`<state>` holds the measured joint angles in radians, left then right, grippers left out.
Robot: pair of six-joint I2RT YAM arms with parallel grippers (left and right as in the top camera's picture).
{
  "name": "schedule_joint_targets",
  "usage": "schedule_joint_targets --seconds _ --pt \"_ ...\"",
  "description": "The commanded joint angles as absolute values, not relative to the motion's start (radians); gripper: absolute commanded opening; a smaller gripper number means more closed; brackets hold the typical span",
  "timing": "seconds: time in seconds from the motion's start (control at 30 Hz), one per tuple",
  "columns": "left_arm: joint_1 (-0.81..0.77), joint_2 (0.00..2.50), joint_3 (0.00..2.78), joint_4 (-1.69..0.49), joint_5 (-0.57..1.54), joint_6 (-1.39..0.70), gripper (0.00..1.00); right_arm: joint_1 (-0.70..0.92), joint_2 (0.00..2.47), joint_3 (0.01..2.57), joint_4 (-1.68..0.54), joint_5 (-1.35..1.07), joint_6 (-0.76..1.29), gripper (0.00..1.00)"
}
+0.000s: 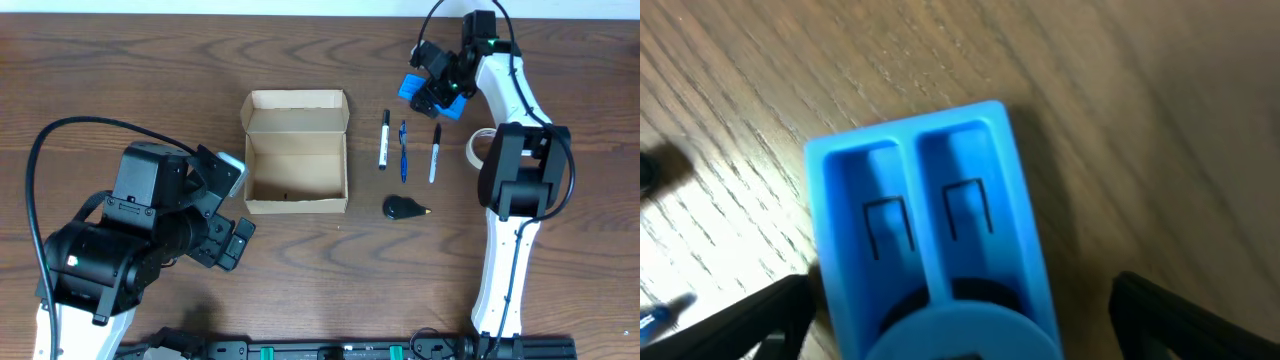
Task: Pack container
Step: 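Grasp the blue duster with the right gripper and lift it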
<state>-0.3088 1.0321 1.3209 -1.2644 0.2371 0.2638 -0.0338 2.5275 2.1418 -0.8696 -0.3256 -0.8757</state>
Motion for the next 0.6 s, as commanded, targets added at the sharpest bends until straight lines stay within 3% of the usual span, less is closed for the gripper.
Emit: schedule_joint_targets --seconds 0.0,0.57 --pt "-0.309 1.033 1.338 -1.268 0.244 0.277 0.95 -0.014 2.559 2.152 -0.867 -0.329 -0.887 0.93" --pt "-0.309 1.033 1.338 -1.269 0.244 0.277 0.95 -0.009 2.564 2.152 -0.855 -0.291 -0.845 0.5"
